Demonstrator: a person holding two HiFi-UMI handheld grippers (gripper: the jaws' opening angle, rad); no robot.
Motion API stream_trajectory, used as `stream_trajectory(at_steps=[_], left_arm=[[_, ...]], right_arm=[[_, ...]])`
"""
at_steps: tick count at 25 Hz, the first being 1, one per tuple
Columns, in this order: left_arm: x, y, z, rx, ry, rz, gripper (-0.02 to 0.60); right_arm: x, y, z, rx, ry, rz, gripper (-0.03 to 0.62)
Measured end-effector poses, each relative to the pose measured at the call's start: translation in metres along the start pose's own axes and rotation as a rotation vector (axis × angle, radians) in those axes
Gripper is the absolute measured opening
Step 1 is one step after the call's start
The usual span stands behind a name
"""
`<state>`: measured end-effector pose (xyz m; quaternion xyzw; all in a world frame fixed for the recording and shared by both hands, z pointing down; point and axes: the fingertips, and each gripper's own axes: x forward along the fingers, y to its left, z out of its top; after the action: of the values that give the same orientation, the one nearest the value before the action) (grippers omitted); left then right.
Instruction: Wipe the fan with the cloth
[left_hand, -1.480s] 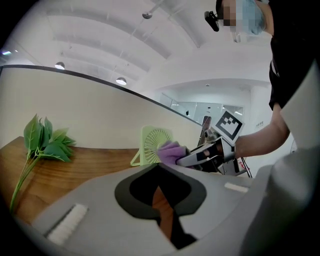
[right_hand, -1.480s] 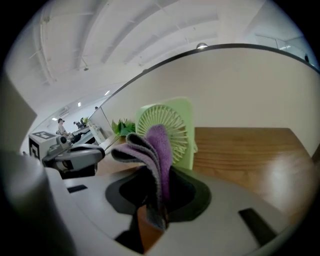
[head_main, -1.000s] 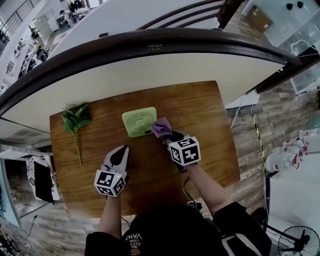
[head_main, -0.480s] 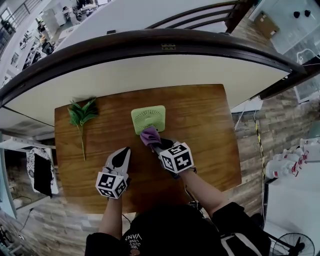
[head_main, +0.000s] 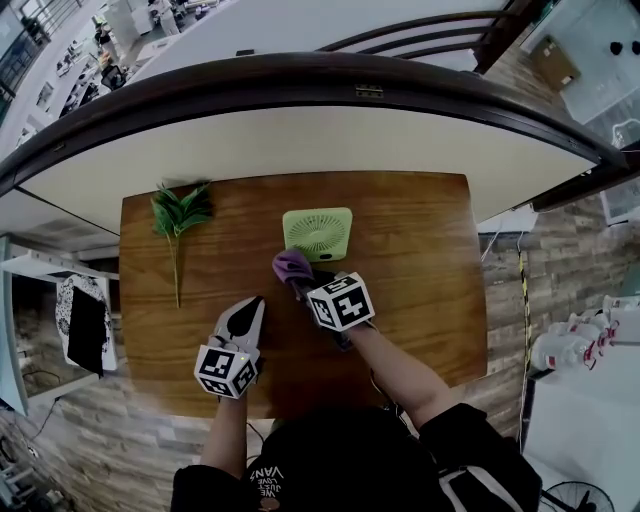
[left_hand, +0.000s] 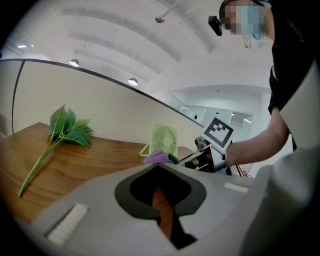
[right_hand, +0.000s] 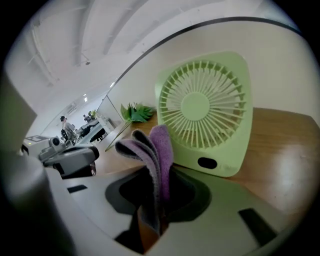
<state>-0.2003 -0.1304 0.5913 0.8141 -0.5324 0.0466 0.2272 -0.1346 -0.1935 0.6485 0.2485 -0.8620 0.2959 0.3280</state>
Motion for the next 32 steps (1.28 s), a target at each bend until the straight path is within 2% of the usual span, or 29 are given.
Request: stream_trajectory(at_steps=[21, 27, 32], left_arm=[[0.027, -0.03, 0.004, 0.024, 0.025, -0.104, 0.011], [0.022, -0.032, 0.006, 0.036, 0.027, -0.107, 0.011], [0.014, -0.033, 0.011, 0.046, 0.013, -0.107, 0.011]], right_arm=[[-0.071, -0.092, -0.033, 0.26, -0.052, -0.178, 0.107], [-0.085, -0.103, -0.037, 0.301, -0.088, -0.227, 0.107], [-0.106, -0.094, -0.032, 0.296, -0.167, -0.259, 0.107]])
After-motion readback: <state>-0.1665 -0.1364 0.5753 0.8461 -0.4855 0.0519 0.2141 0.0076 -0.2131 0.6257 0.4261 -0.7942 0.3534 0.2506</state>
